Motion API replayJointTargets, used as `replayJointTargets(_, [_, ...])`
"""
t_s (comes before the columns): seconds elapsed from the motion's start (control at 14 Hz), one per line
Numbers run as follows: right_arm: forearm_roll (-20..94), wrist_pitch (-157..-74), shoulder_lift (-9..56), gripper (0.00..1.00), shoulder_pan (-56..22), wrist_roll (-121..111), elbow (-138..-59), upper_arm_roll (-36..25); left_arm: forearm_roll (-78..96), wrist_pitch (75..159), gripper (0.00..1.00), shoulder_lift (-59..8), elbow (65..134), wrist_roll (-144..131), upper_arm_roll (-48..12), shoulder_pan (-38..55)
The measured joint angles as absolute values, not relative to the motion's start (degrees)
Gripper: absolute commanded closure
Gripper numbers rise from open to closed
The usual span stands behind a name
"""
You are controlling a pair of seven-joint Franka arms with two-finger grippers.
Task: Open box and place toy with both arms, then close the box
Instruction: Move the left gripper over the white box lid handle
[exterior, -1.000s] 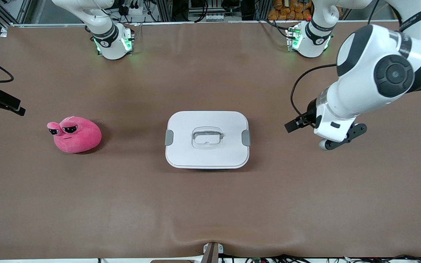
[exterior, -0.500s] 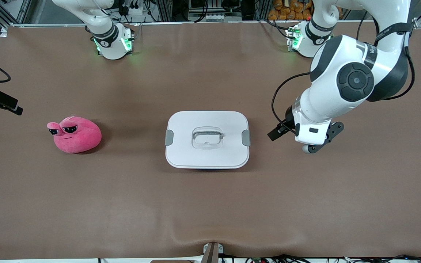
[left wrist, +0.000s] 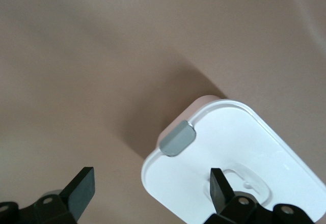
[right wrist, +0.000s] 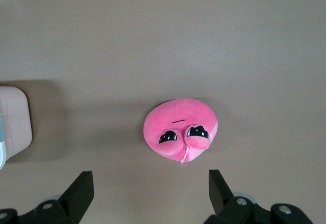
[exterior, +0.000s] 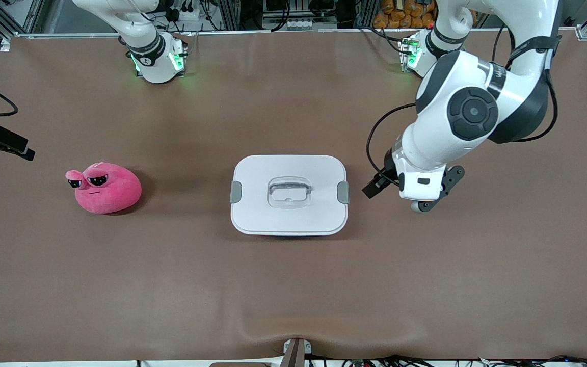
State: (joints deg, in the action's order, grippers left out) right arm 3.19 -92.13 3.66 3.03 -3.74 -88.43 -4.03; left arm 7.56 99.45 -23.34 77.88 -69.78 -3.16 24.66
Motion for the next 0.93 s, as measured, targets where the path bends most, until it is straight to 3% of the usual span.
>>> replayJointTargets(0.93, [3.19,-91.73,4.84,0.0,4.4,-3.73,-88.48,-4.23,7.21,102.1,0.0,-25.41,76.86,-80.87,-2.75,26.87])
